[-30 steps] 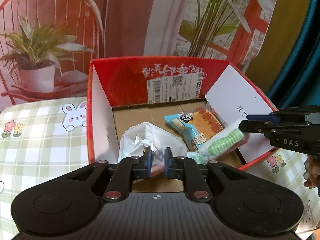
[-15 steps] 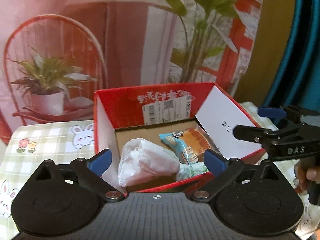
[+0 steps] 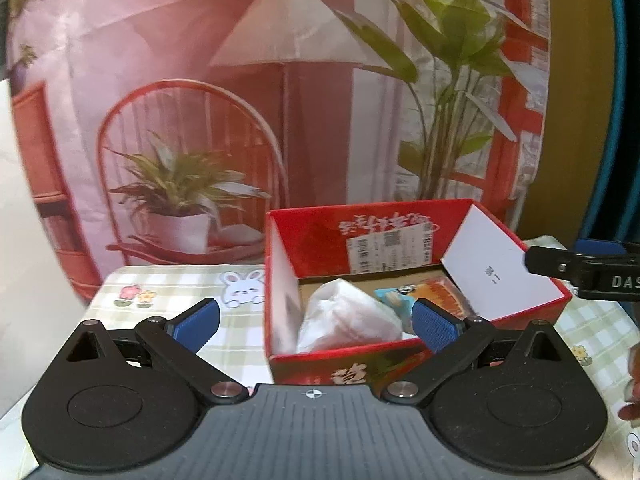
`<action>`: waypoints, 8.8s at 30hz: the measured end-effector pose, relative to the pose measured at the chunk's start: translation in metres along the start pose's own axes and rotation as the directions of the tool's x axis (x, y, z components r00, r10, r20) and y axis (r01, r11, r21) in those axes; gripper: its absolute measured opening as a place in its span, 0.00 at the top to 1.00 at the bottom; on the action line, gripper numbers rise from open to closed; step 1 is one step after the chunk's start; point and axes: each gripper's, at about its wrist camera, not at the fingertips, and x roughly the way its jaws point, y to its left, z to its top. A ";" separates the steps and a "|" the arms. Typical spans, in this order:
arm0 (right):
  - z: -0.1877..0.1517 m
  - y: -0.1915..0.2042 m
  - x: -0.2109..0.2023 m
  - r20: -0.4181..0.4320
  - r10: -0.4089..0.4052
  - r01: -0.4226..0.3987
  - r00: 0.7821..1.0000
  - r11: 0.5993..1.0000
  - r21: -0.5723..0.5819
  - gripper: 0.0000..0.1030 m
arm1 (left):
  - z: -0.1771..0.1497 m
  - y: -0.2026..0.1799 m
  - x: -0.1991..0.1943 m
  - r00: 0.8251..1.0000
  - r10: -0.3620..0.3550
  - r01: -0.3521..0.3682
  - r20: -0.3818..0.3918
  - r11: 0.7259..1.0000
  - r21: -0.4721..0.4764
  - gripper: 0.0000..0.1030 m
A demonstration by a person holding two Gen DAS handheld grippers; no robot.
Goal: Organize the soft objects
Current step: 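Open the right tool to release the white item in the box and withdraw, then lower the left tool onto the blue-and-white bag and close on it, then lift the blue-and-white bag with the left tool and carry it over the box, then open the left tool to drop the bag into the box and withdraw, then lower the left tool onto the orange floral cloth and pinch its edge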
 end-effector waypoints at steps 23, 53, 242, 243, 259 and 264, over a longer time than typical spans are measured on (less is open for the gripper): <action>-0.066 -0.001 -0.030 -0.031 0.026 -0.026 0.999 1.000 0.007 0.00 | -0.058 0.011 -0.005 0.989 -0.087 0.069 -0.116 0.986 -0.153 0.00; -0.119 0.003 0.002 -0.344 0.143 -0.142 0.928 0.989 0.028 0.21 | -0.085 -0.013 0.060 0.862 -0.369 0.318 -0.348 0.928 -0.196 0.38; -0.119 0.050 -0.033 -0.270 0.104 -0.126 0.957 0.990 -0.066 0.00 | -0.102 0.044 -0.010 0.962 -0.171 0.146 -0.213 0.981 -0.130 0.17; -0.120 0.052 -0.033 -0.279 0.107 -0.132 0.954 0.989 -0.073 0.00 | -0.102 0.046 -0.007 0.959 -0.185 0.157 -0.216 0.977 -0.143 0.25; -0.135 0.042 -0.024 -0.339 0.055 -0.085 0.939 0.994 -0.074 0.03 | -0.105 0.056 0.009 0.915 -0.347 0.298 -0.206 0.926 -0.233 0.67; -0.136 0.038 -0.023 -0.336 0.047 -0.071 0.941 0.996 -0.061 0.06 | -0.097 0.051 -0.007 0.904 -0.389 0.349 -0.179 0.912 -0.216 0.71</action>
